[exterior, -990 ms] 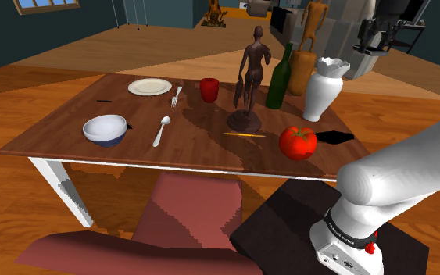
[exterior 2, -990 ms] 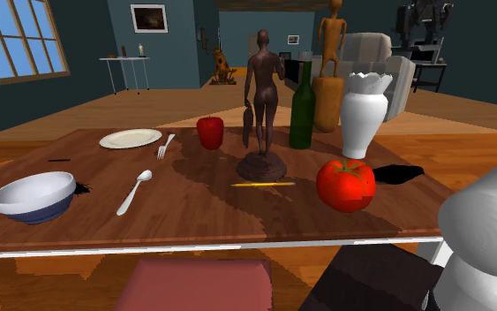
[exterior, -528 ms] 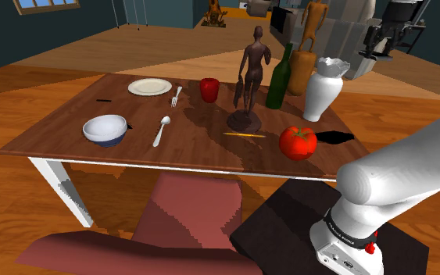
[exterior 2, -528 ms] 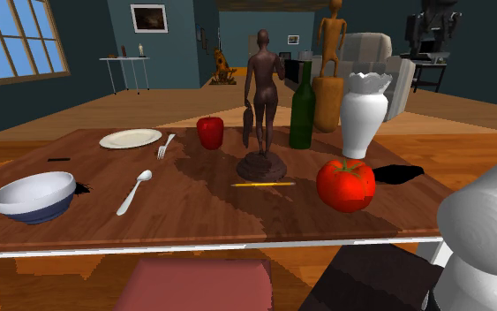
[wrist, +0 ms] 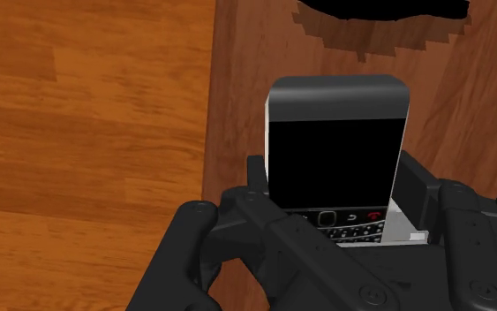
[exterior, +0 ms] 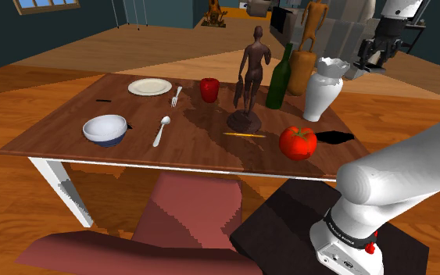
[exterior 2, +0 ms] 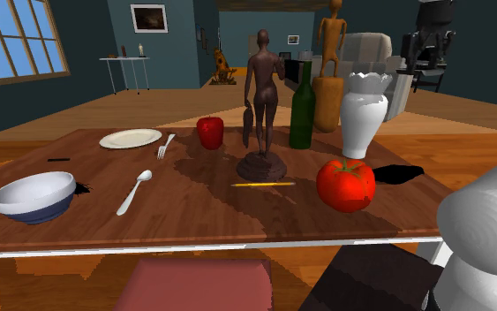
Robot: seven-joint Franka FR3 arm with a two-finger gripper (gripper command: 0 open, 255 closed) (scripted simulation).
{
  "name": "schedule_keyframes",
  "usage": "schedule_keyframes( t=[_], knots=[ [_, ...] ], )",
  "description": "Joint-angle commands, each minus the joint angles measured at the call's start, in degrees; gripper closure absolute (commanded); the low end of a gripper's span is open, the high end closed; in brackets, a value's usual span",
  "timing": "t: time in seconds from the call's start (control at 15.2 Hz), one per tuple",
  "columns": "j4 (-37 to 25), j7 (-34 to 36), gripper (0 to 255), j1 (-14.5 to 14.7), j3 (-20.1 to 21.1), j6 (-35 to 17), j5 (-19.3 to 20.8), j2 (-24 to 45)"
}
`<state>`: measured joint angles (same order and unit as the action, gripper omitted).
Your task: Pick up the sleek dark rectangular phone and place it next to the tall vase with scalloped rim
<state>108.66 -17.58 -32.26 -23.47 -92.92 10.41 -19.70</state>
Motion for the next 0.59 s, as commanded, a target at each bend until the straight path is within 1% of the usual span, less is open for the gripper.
schedule_keyframes(
  t=[0.0,0.53],
  knots=[
    [2.01,0.18,255,-0.08,-0.10,-1.75,0.15,-0.29],
    [8.94,0.79,255,-0.41,-0.51,-7.81,0.76,-1.19]
  ],
)
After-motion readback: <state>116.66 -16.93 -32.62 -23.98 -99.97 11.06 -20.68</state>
